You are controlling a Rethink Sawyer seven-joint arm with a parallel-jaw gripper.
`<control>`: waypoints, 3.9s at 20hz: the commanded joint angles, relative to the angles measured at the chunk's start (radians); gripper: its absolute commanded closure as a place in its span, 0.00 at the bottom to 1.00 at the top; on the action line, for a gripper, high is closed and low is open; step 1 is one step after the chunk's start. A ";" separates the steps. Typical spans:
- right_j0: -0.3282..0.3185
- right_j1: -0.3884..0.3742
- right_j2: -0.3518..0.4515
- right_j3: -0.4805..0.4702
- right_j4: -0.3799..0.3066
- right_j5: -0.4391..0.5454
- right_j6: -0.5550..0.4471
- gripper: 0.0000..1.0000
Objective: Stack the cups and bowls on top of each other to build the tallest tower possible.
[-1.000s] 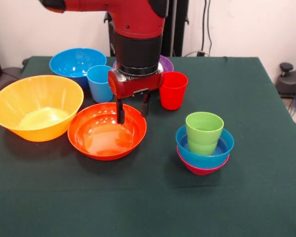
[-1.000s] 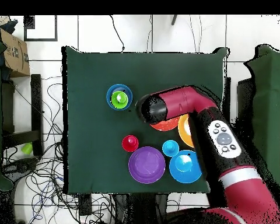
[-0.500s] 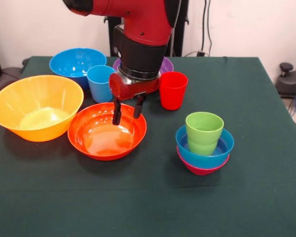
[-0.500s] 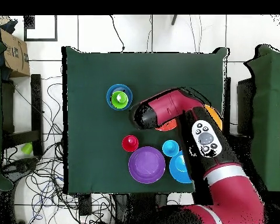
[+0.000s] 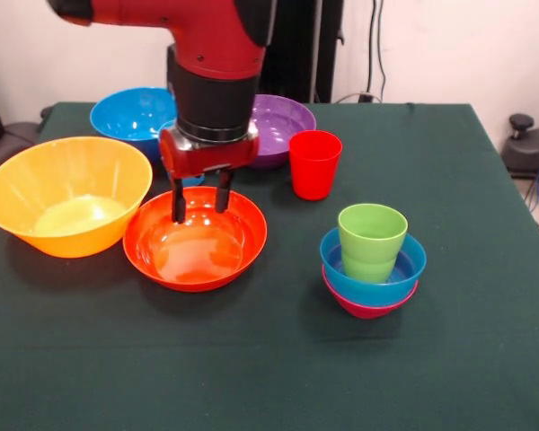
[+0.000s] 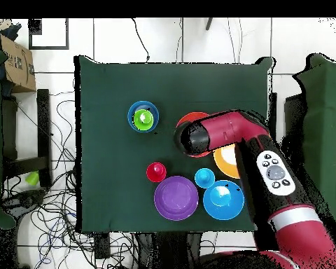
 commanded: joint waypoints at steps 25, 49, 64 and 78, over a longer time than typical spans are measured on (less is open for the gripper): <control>0.086 0.052 -0.012 0.068 0.042 -0.109 0.027 0.00; 0.113 0.085 -0.083 0.037 0.029 -0.183 -0.003 0.00; 0.074 -0.064 -0.024 0.112 0.127 -0.033 -0.086 0.00; 0.076 -0.018 -0.044 0.083 0.080 -0.089 -0.076 0.00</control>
